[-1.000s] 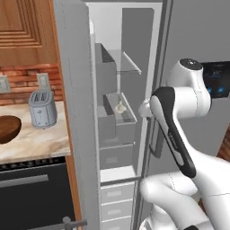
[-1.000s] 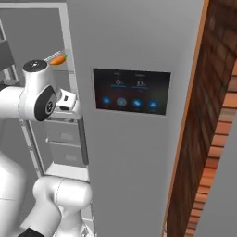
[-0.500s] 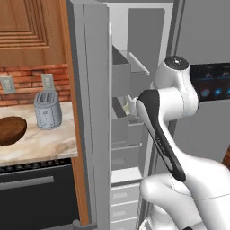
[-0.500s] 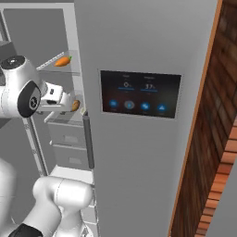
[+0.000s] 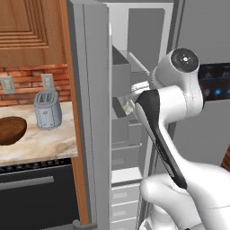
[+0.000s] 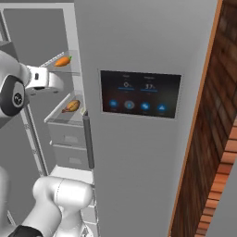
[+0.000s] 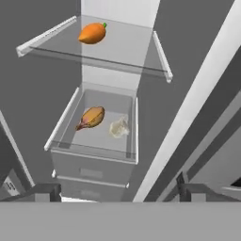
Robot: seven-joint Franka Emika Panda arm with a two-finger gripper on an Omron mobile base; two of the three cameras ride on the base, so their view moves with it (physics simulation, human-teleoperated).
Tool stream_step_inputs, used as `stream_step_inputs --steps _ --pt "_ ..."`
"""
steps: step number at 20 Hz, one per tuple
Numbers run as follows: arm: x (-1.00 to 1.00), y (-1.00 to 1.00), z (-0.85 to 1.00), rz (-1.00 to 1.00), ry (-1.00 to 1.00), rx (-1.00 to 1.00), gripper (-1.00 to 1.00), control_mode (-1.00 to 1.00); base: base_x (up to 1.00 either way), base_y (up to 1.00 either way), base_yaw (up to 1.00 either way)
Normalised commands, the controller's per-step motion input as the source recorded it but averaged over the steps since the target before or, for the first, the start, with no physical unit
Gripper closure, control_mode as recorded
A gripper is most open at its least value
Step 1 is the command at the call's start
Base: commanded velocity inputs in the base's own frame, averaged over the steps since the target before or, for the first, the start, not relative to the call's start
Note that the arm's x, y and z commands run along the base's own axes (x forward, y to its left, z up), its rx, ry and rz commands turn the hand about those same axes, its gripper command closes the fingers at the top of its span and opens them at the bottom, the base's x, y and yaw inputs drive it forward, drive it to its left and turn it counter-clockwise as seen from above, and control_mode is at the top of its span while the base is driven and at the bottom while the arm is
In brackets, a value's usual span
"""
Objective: Take the carrot, chicken drumstick, and garlic from the freezer and place them in the bowl on the counter.
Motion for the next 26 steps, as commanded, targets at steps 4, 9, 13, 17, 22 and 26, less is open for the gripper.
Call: stream_step_inputs --steps 4,9,13,17,22,26 --pt "0.25 0.0 0.68 0.04 -0.14 0.04 -1.0 -1.0 0.0 0.0 0.0" --pt "0.42 0.0 0.46 0.13 -0.04 0.2 -1.0 -1.0 0.0 0.0 0.0" --pt "0.3 0.03 0.25 0.14 0.0 0.16 -1.0 -1.0 0.0 0.0 0.0" --pt "0.26 0.32 0.02 0.03 0.0 0.02 -1.0 -1.0 0.0 0.0 0.0" --pt "0.33 0.45 0.0 0.0 0.02 -0.07 -1.0 -1.0 0.0 0.0 0.0" --pt "0.34 0.28 -0.02 0.0 0.01 -0.04 -1.0 -1.0 0.0 0.0 0.0"
